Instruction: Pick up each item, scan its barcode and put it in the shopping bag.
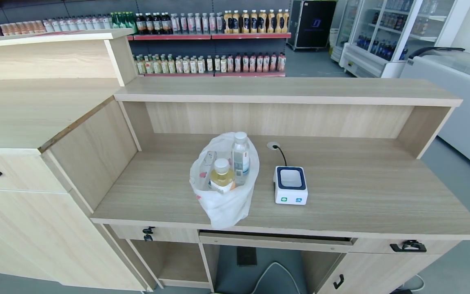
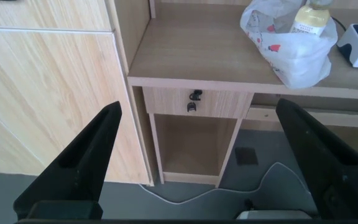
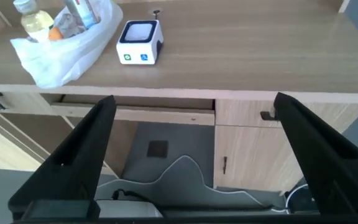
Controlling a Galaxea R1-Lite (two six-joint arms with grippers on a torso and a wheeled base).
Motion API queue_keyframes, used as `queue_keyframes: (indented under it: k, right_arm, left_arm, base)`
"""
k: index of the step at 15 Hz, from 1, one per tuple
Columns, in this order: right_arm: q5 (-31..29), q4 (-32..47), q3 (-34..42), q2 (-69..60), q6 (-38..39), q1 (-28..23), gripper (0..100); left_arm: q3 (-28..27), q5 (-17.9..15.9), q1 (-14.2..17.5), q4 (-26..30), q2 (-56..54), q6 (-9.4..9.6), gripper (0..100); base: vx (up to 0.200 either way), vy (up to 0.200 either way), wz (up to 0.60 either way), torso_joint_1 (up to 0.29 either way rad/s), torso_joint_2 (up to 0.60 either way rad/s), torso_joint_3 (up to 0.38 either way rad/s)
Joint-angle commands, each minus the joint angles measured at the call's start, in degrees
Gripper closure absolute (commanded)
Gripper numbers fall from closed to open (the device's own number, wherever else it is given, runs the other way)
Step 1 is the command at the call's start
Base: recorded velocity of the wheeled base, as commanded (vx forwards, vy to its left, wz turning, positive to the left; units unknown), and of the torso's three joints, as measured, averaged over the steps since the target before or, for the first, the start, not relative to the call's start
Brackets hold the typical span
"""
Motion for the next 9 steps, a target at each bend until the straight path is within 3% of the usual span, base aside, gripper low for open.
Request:
queue_keyframes:
  k: [1, 9]
  right_arm:
    - [-0.2, 0.0, 0.0, -2.6, 1.8, 0.1, 0]
    - [-0.3, 0.0, 0.0, -2.6, 2.2, 0.1, 0]
  left_arm:
    - [0.0, 0.0, 0.0, 0.0, 0.0, 0.0, 0]
    - [0.0, 0.0, 0.0, 0.0, 0.0, 0.0, 0]
  base:
    - [0.0, 0.0, 0.0, 0.0, 0.0, 0.0]
    - [0.0, 0.0, 0.0, 0.0, 0.0, 0.0]
